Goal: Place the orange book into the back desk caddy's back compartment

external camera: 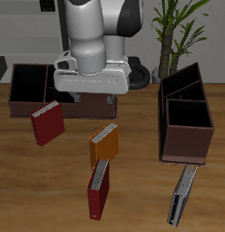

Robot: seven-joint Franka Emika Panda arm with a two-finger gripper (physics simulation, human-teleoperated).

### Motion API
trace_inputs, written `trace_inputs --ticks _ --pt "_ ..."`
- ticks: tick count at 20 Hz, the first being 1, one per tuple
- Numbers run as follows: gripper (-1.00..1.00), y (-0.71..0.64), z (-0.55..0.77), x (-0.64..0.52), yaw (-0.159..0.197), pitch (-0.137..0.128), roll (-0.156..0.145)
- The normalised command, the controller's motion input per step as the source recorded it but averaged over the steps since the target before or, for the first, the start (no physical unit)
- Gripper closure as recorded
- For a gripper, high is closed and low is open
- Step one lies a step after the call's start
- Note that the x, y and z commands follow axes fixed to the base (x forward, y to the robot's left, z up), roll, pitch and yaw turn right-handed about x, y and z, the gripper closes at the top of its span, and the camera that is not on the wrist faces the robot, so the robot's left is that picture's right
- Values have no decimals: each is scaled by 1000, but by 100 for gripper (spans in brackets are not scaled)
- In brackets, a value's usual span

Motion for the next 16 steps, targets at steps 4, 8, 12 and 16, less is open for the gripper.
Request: trace_inputs --ticks 4,8,12,16 --pt "-100 15 -293 41 -65 -45 -19" --pt "-100 -9 -132 62 -38 -31 -22" --pt "-100 -28 -166 22 28 -68 -30" --pt "-100 17 -287 14 -84 7 1"
